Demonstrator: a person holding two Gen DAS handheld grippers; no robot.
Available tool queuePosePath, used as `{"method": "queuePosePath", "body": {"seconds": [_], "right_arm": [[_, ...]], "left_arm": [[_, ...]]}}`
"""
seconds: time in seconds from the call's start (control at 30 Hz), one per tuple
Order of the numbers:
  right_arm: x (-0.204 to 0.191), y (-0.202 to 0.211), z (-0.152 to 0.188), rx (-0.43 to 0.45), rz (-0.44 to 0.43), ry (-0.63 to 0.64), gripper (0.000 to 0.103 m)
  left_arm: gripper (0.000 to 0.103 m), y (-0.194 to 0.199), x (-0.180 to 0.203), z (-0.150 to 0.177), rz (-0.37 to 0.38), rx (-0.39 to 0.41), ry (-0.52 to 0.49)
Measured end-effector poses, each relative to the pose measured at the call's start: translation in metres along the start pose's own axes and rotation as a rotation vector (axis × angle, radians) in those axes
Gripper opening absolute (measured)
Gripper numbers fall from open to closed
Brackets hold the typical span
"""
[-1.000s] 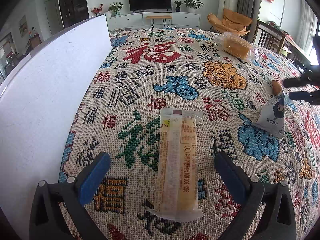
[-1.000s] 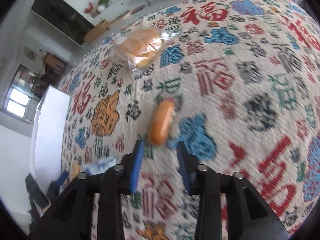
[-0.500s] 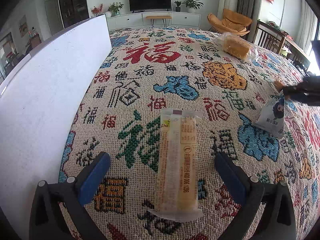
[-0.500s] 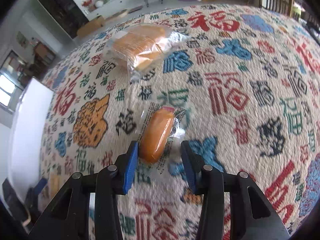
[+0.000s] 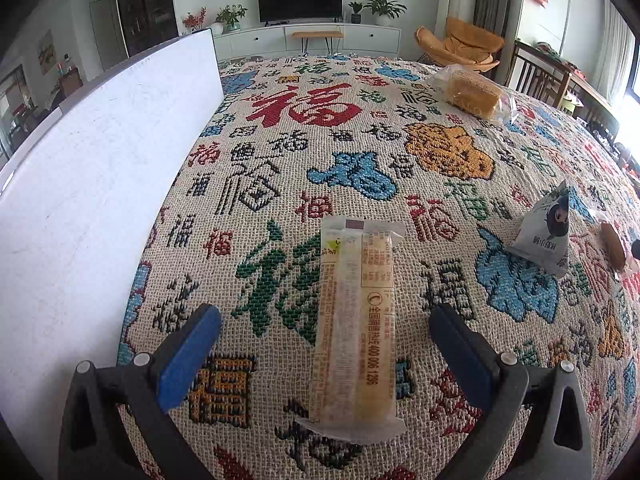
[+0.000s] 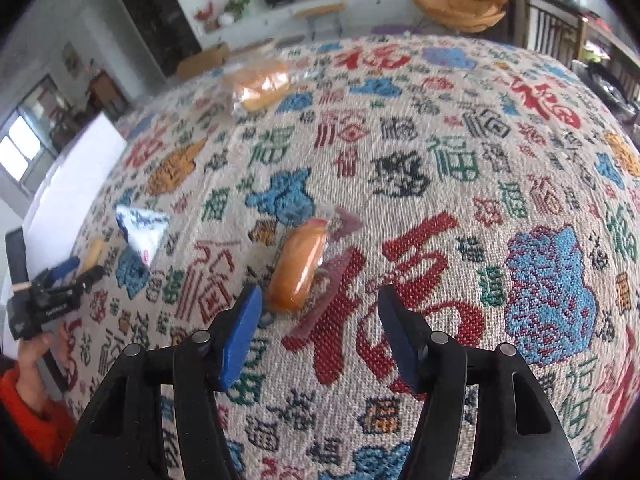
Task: Organize snacks
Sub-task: 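Close the right tool on the orange sausage while the left tool holds the bread bar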
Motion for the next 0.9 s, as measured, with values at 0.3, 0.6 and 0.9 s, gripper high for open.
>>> {"method": "queuePosePath", "body": {"seconds": [0.3,0.6,0.9], "right_arm": [[-0.032,-0.041,-0.006,0.031,0.197,0.024,0.083],[-0.036,-0.042,0.0,0.069,0.243,0.051,0.086],[-0.036,-0.042,0.001,0.069,0.243,0.05,0.086]], "left_arm": [[0.103,0.0,0.0,0.0,0.0,0.0,0.0],[0.103,0.0,0.0,0.0,0.0,0.0,0.0],[0.103,0.0,0.0,0.0,0.0,0.0,0.0]]}}
Point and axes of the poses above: each gripper's, at about its wrist camera, not at the fingertips, and y roughly against the way its jaws point, x to its right, z to its underside, the point moved 2 cm from there along -y, roughly the way its jaws point, and after that the axes turned 4 degrees about y, right-handed, at the moved point
